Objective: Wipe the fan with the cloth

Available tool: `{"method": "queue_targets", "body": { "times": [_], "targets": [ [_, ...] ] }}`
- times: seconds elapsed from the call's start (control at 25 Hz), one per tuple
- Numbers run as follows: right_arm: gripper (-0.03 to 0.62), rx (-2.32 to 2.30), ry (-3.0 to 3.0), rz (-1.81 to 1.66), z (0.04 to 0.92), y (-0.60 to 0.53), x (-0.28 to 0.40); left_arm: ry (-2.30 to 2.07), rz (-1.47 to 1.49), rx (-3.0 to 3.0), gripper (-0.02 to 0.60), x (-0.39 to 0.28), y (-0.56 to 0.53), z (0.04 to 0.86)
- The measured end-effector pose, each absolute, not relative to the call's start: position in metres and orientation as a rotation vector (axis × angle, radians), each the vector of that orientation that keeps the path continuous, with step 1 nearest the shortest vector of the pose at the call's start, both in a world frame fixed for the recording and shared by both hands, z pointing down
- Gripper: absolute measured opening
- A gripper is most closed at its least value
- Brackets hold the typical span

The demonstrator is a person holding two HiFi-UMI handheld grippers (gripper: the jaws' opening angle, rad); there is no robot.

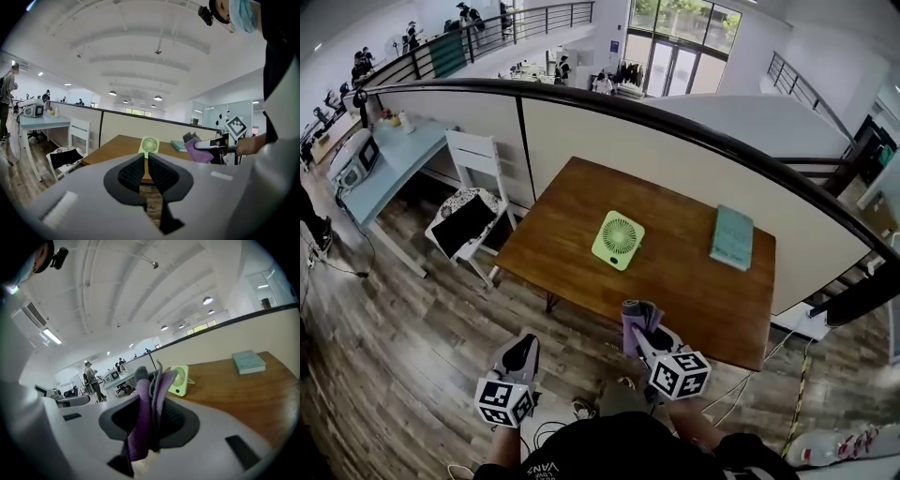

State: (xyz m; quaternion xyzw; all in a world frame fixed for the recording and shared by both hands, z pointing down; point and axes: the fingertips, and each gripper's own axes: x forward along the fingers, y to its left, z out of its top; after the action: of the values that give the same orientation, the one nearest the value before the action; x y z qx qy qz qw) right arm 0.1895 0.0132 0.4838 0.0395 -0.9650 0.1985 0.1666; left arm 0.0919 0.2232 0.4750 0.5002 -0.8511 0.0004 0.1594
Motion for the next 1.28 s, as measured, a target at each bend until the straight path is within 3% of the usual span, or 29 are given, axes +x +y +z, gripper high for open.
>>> {"method": "queue_targets", "body": {
  "times": [0.44,1.08,1.28],
  "targets": [
    [0.11,0.128,-2.721,0.566,0.494,-0.014,0.126,-2.373,0.003,1.477,0.014,0.03,0.185,0.488],
    [0.111,0.066,-2.704,0.599,0.514,-0.084,0.028,-2.306,0.062,1.615,0.015,-0.073,0.048,0.487],
    [0.11,0.122,-2.696,0.617,0.519,-0.099,0.024,-2.221,0.07,1.684,0.087,-0.085,0.014,0.5]
  ]
}}
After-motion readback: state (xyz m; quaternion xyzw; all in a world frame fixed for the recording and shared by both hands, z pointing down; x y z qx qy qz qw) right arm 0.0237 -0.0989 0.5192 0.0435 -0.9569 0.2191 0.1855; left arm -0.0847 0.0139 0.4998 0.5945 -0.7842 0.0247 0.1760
